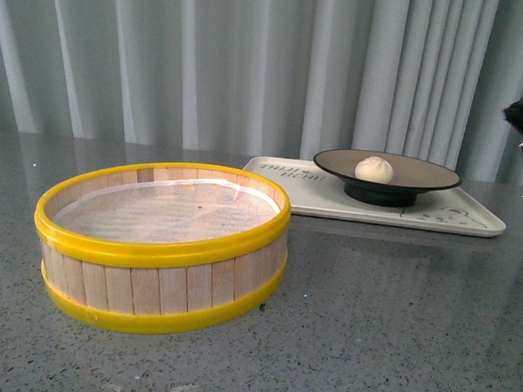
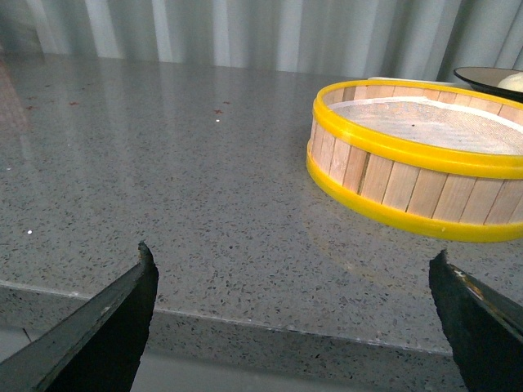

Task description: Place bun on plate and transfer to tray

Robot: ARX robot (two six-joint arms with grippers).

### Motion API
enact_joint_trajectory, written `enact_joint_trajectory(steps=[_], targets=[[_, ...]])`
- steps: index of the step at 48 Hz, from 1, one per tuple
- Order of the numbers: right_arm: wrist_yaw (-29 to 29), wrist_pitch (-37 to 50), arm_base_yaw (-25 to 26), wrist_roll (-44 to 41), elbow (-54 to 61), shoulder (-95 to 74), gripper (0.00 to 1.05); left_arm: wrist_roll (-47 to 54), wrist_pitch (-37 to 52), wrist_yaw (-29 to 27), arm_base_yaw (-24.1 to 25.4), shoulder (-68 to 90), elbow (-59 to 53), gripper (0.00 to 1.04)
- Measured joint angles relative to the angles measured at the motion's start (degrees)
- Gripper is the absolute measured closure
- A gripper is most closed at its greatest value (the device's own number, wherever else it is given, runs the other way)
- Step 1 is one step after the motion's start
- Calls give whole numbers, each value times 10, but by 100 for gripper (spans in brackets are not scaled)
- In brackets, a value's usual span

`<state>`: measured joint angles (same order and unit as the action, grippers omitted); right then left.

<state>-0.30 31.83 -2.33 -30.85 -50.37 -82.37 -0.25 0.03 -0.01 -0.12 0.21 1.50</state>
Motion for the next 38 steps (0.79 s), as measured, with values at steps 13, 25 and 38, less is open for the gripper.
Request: enact_joint_trajectory(steps=[13, 25, 38], targets=[[4, 102, 24, 290, 237, 134, 89, 0, 0, 0, 0, 0, 0, 7], [4, 121, 23, 300, 354, 227, 103, 0, 0, 0, 0, 0, 0, 7], [3, 97, 23, 301, 426, 324, 103, 0, 0, 0, 0, 0, 0, 7]])
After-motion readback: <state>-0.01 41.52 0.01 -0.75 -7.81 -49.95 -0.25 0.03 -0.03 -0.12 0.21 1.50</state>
